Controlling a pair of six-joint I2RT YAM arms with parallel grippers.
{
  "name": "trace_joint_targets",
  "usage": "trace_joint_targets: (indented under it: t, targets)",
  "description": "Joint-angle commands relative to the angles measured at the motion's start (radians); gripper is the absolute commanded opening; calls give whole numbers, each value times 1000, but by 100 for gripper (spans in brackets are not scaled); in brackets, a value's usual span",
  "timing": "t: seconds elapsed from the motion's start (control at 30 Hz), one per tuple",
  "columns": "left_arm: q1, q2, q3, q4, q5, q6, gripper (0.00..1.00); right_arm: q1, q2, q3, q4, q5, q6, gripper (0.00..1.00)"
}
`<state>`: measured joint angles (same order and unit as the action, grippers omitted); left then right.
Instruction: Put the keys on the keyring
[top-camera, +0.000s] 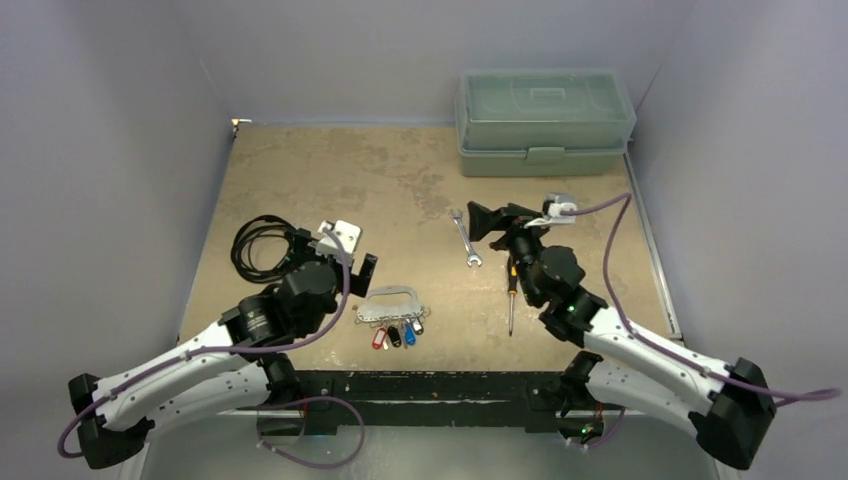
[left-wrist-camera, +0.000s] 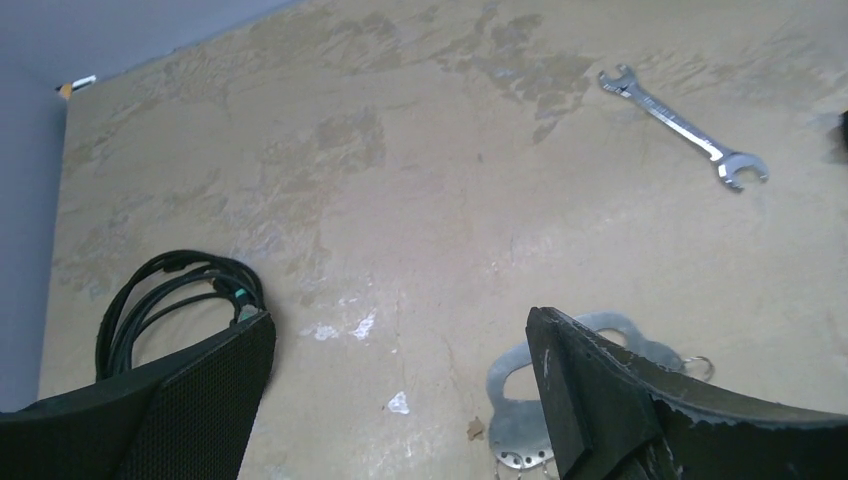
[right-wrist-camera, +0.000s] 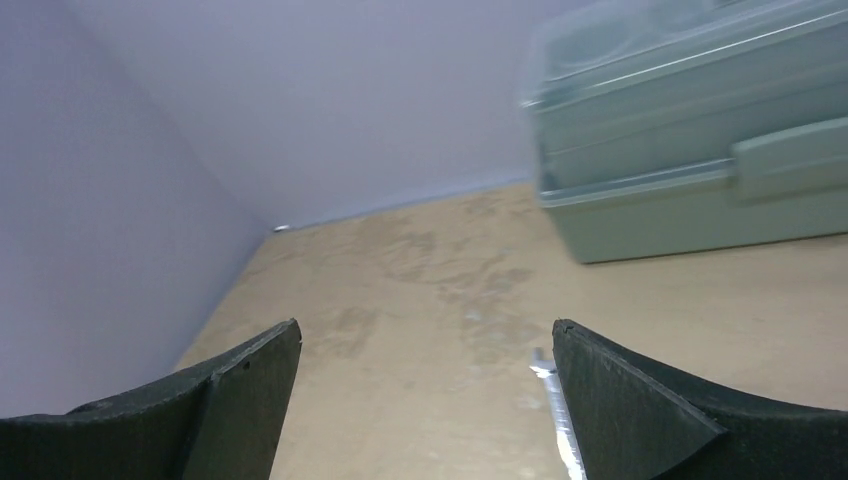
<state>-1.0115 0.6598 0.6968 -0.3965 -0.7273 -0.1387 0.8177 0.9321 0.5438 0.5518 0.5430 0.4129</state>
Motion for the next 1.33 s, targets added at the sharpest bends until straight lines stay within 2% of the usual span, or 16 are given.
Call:
trace_joint_targets:
  t: [0.0,0.17,0.3,0.57,0.77,1.3]
  targets:
    - [23,90,-9,42,-109,-31,96,-2,-165,18,-254,244,-130,99]
    - [39,146,15,-17,-206,-101,97,-2,-350,-72,-433,255,23,99]
    - [46,136,10,-10,-212,-98,97,-2,-465,-160,-502,284,143,99]
    - [56,121,4,2,-206,-91,97,-2,-525,-149,-718,257,257,99]
    - [57,112,3,0,-191,-91,97,-2,-525,-158,-700,266,298,99]
    - [59,101,1,6,-179,-87,98,-2,-507,-179,-624,253,268,99]
